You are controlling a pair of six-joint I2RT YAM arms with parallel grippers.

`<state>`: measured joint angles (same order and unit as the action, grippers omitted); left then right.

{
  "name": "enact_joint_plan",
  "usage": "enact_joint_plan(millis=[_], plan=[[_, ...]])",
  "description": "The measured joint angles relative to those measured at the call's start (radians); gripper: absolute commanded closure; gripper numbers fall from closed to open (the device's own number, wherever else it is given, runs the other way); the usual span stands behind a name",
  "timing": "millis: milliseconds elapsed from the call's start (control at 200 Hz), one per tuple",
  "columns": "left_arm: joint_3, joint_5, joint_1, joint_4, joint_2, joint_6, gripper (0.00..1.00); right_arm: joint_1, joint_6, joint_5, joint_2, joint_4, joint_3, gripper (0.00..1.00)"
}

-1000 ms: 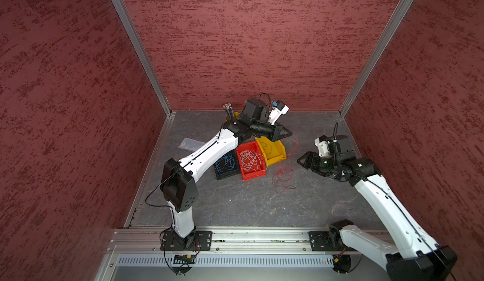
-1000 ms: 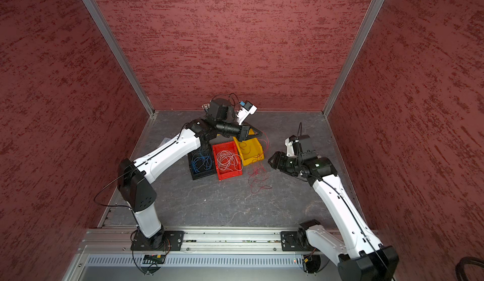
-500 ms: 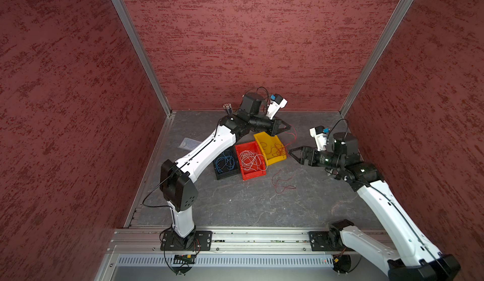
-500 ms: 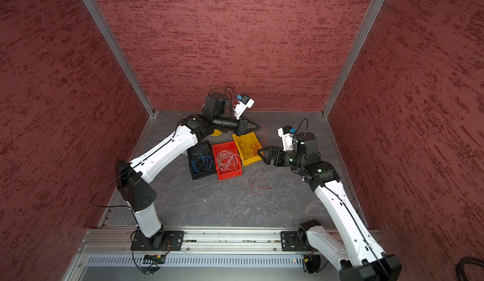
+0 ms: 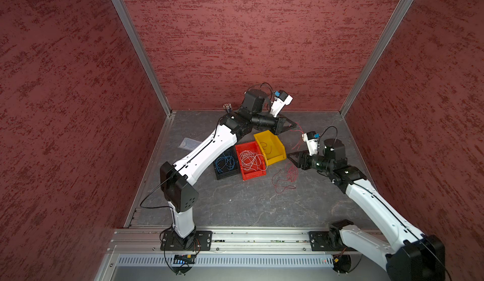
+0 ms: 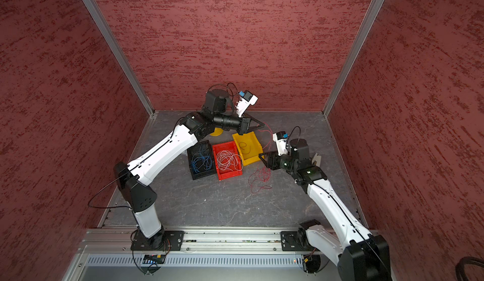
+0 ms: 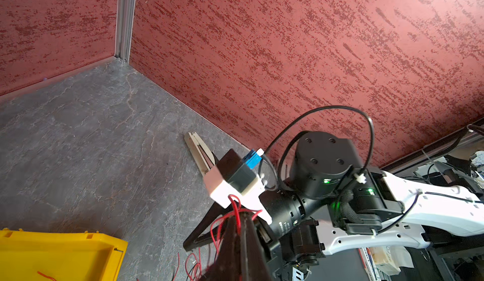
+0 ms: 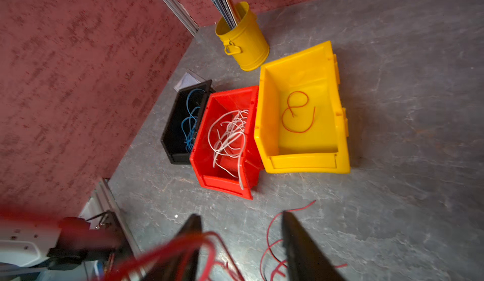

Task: Untangle and sort cables by color
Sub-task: Untie the cable, then place the cable in the bin.

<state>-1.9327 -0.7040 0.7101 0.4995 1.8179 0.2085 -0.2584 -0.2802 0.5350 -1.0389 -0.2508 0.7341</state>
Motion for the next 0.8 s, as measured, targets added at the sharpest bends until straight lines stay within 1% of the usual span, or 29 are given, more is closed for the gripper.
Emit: enact_joint_plan(millis=[160,326,446,451,456,476,486,491,521,591,611,631,641,661,796], plan=[[-0.018,0.013,0.003,0.013,0.015,0.0,1.0,0.0,-0.027,-0.057,-0.005,0.007,-0.029,1.0],[-0.072,0.06,-0.021,0.062,0.026,-0.01,1.0,0.0,-0.052,-0.124,0.051,-0.009,-0.068,1.0],[-0.085,0.075,-0.066,0.076,0.026,-0.019,1.0,0.001,-0.07,-0.167,0.082,-0.051,-0.077,0.57],[-0.085,0.076,-0.069,0.077,0.026,-0.02,1.0,0.001,-0.072,-0.171,0.082,-0.056,-0.077,0.53],[-0.085,0.076,-0.071,0.077,0.026,-0.02,1.0,0.001,-0.069,-0.172,0.083,-0.057,-0.076,0.53],[-0.081,0.077,-0.078,0.078,0.026,-0.021,1.0,0.001,-0.07,-0.177,0.085,-0.063,-0.076,0.46],[-0.078,0.079,-0.082,0.077,0.026,-0.023,1.0,0.001,-0.074,-0.179,0.085,-0.07,-0.076,0.41],[-0.076,0.079,-0.084,0.077,0.026,-0.023,1.0,0.001,-0.071,-0.18,0.085,-0.07,-0.076,0.41],[-0.066,0.079,-0.095,0.076,0.026,-0.024,1.0,0.001,-0.077,-0.185,0.087,-0.084,-0.075,0.32],[-0.029,0.079,-0.119,0.071,0.026,-0.024,1.0,0.001,-0.08,-0.197,0.087,-0.124,-0.066,0.2],[-0.013,0.079,-0.126,0.067,0.027,-0.023,1.0,0.001,-0.083,-0.202,0.087,-0.14,-0.06,0.15],[0.001,0.078,-0.132,0.064,0.028,-0.023,1.0,0.001,-0.081,-0.207,0.087,-0.154,-0.053,0.09],[0.009,0.078,-0.135,0.061,0.03,-0.023,1.0,0.001,-0.084,-0.207,0.087,-0.158,-0.05,0.04],[0.023,0.078,-0.14,0.058,0.031,-0.023,1.0,0.002,-0.081,-0.211,0.087,-0.171,-0.039,0.02],[0.069,0.077,-0.171,0.054,0.089,-0.024,1.0,0.002,-0.097,-0.232,0.089,-0.228,0.046,0.02]])
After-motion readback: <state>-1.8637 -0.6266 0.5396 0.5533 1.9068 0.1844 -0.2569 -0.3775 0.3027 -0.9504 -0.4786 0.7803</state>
